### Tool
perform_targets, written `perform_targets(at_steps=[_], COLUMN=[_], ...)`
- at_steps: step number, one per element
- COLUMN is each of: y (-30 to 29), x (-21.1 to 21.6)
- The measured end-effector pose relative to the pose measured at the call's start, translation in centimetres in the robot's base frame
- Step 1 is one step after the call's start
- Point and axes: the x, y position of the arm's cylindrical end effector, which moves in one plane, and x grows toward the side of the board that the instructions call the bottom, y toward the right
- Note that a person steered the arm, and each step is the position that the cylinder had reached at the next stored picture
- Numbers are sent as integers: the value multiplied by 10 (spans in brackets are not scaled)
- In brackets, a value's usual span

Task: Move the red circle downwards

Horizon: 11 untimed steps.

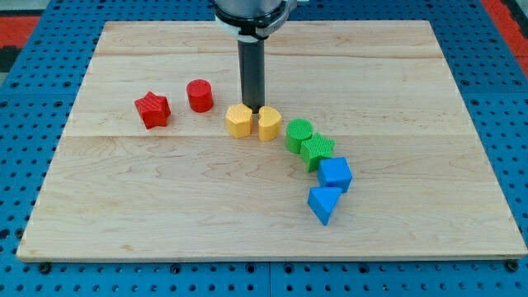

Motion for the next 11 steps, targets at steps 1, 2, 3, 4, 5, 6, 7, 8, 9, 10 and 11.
perform_targets(at_steps=[1,2,3,4,5,6,7,8,9,10,11], y=[-17,-15,-48,-48,-50,-53,-96,-94,-109,-132,-144], x=[-13,-55,-63,-24,-35,-75,-49,-30,-30,-42,-11])
